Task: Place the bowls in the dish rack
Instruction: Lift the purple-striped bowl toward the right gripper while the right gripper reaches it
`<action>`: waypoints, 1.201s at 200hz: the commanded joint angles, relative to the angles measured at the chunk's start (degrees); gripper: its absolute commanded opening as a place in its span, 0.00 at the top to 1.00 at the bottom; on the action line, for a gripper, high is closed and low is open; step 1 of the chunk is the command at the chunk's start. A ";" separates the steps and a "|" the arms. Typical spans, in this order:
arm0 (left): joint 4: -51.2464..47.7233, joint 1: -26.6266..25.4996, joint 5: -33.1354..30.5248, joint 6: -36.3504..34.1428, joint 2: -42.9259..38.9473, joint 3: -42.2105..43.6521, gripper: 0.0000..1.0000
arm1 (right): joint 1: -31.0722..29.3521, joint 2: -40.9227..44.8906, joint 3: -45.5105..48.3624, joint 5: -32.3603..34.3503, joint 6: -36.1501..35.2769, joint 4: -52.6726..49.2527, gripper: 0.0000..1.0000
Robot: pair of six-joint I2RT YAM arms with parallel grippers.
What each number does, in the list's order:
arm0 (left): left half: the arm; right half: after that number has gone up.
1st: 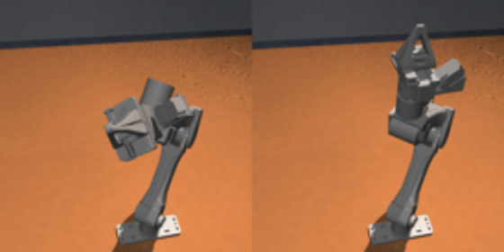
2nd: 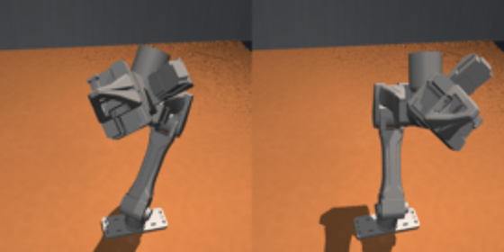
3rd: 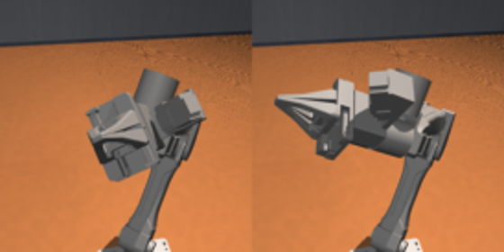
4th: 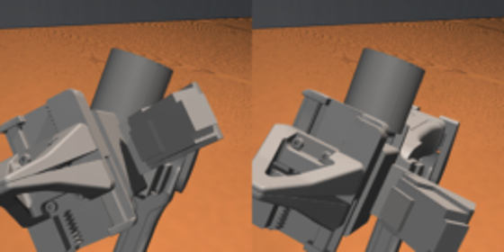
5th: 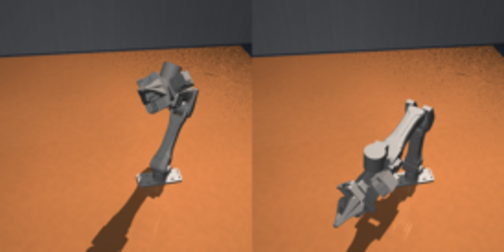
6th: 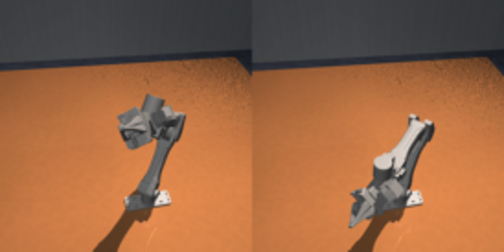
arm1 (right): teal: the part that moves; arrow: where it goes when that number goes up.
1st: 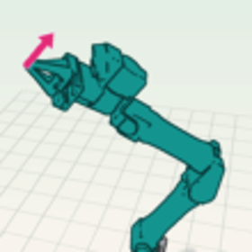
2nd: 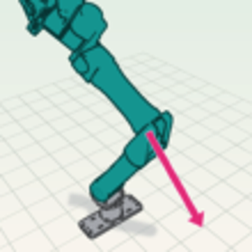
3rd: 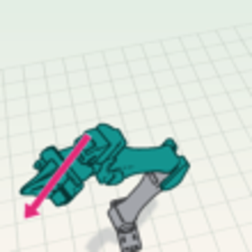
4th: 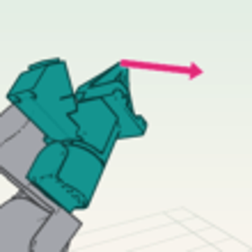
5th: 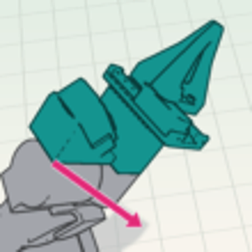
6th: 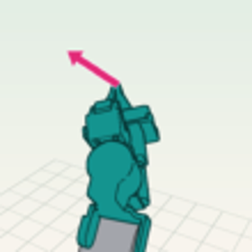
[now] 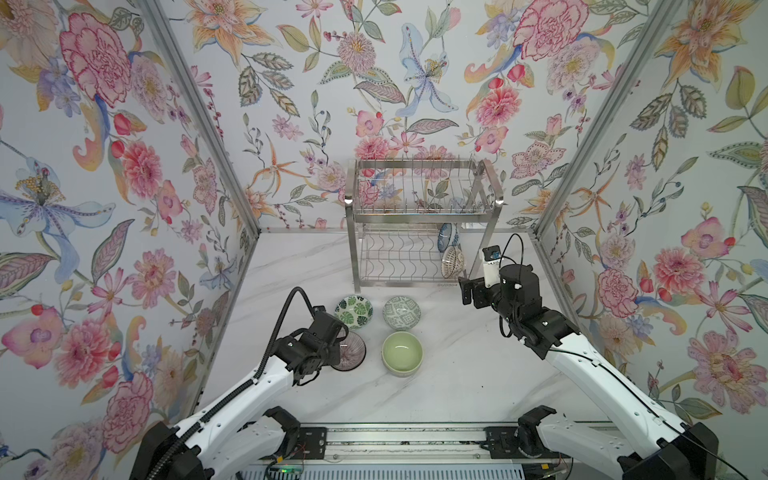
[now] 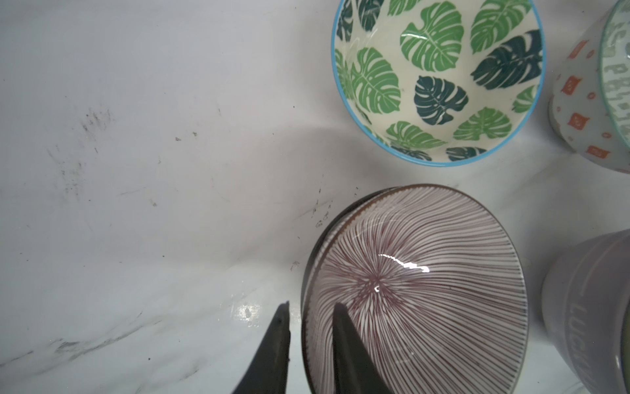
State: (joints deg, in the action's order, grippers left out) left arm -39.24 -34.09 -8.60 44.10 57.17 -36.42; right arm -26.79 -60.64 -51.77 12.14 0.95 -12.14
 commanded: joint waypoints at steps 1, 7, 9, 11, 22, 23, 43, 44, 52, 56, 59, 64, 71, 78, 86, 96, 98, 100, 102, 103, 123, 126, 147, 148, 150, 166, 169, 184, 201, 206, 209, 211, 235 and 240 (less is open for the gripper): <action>0.45 -0.46 1.03 -0.89 0.73 -0.98 0.74 | 0.57 0.78 0.89 -0.73 0.81 0.63 0.01; 0.60 -0.50 1.18 -0.98 0.83 -0.89 0.74 | 0.59 0.84 0.93 -0.80 0.81 0.72 0.01; 0.65 -0.53 1.19 -0.95 0.84 -0.85 0.74 | 0.61 0.80 0.96 -0.80 0.81 0.72 0.01; 0.70 -0.47 1.28 -0.94 0.95 -0.84 0.74 | 0.62 0.86 0.97 -0.87 0.81 0.74 0.01; 0.97 -0.55 1.39 -1.11 1.11 -0.75 0.74 | 0.80 1.01 1.17 -0.97 0.83 0.72 0.01; 0.95 -0.55 1.39 -1.11 1.15 -0.75 0.74 | 0.83 1.03 1.16 -0.97 0.86 0.72 0.01; 1.36 -0.47 1.64 -1.22 1.68 -0.75 0.76 | 0.99 1.05 1.33 -1.15 0.88 0.72 0.01; 1.41 -0.46 1.65 -1.26 1.74 -0.75 0.76 | 0.97 1.05 1.32 -1.15 0.89 0.72 0.01; 1.53 -0.51 1.73 -1.28 1.82 -0.68 0.77 | 1.12 1.14 1.36 -1.21 0.89 0.73 0.01; 1.54 -0.53 1.74 -1.28 1.92 -0.67 0.77 | 1.14 1.14 1.33 -1.22 0.85 0.72 0.01; 1.54 -0.56 1.81 -1.27 1.97 -0.67 0.78 | 1.19 1.21 1.37 -1.24 0.83 0.72 0.01; 1.54 -0.54 1.84 -1.35 2.06 -0.67 0.79 | 1.25 1.21 1.40 -1.26 0.89 0.78 0.01; 1.54 -0.55 1.89 -1.35 2.07 -0.67 0.79 | 1.30 1.23 1.41 -1.33 0.87 0.75 0.01; 1.49 -0.54 1.90 -1.37 1.99 -0.67 0.81 | 1.38 1.15 1.43 -1.39 0.95 0.72 0.01; 1.54 -0.57 1.90 -1.38 1.96 -0.63 0.84 | 1.44 1.14 1.45 -1.44 0.97 0.72 0.01; 1.54 -0.56 1.87 -1.35 1.98 -0.69 0.86 | 1.56 1.12 1.41 -1.67 0.98 0.72 0.01; 1.54 -0.55 1.87 -1.33 1.98 -0.71 0.87 | 1.56 1.07 1.41 -1.68 0.94 0.76 0.01; 1.50 -0.50 1.89 -1.35 2.01 -0.63 0.87 | 1.49 1.01 1.43 -1.68 0.95 0.73 0.01; 1.53 -0.53 1.91 -1.37 1.99 -0.70 0.88 | 1.54 0.93 1.41 -1.76 0.97 0.76 0.01; 1.53 -0.54 1.87 -1.33 2.03 -0.73 0.88 | 1.60 0.95 1.41 -1.76 0.97 0.74 0.01; 1.37 -0.58 1.92 -1.38 2.02 -0.73 0.96 | 1.74 0.88 1.32 -1.92 1.05 0.72 0.01; 1.35 -0.53 1.79 -1.37 2.06 -0.74 0.97 | 1.74 0.83 1.32 -1.94 1.05 0.79 0.01; 1.04 -0.52 1.61 -1.36 1.84 -0.92 1.00 | 1.91 0.96 1.32 -1.98 1.00 0.72 0.01; 1.02 -0.58 1.64 -1.37 1.82 -0.92 1.00 | 1.91 0.96 1.32 -2.01 0.99 0.76 0.01; 1.01 -0.57 1.65 -1.36 1.81 -0.95 1.00 | 1.85 0.96 1.32 -2.03 1.05 0.73 0.01; 0.63 -0.48 1.57 -1.53 1.57 -1.25 1.00 | 1.95 1.12 1.41 -2.12 1.02 0.73 0.01; 0.47 -0.54 1.42 -1.60 1.62 -1.32 1.00 | 1.96 1.14 1.41 -2.17 1.05 0.72 0.01; -0.48 -0.48 0.80 -2.03 1.44 -2.27 1.00 | 2.00 1.23 1.41 -2.29 1.09 0.77 0.01; -1.82 -0.49 -0.59 -2.64 0.83 -3.82 1.00 | 1.98 1.29 1.41 -2.45 1.14 0.78 0.01; -2.18 -0.49 -0.85 -2.85 0.63 -4.32 1.00 | 1.95 1.31 1.37 -2.47 1.15 0.72 0.01; -2.35 -0.55 -1.03 -3.04 0.42 -4.62 1.00 | 1.99 1.29 1.33 -2.47 1.11 0.74 0.01; -2.44 -0.54 -1.17 -3.22 0.30 -4.79 1.00 | 2.00 1.31 1.34 -2.54 1.10 0.72 0.01; -3.91 -0.45 -2.91 -4.52 -0.87 -7.15 1.00 | 1.99 1.50 1.28 -2.98 1.32 0.73 0.01; -4.39 -0.46 -3.33 -4.89 -1.01 -7.68 1.00 | 1.99 1.57 1.16 -3.13 1.29 0.73 0.01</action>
State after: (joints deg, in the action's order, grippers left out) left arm -41.28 -34.11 -8.71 41.58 58.17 -39.99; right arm -25.08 -60.34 -50.96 9.98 1.34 -12.16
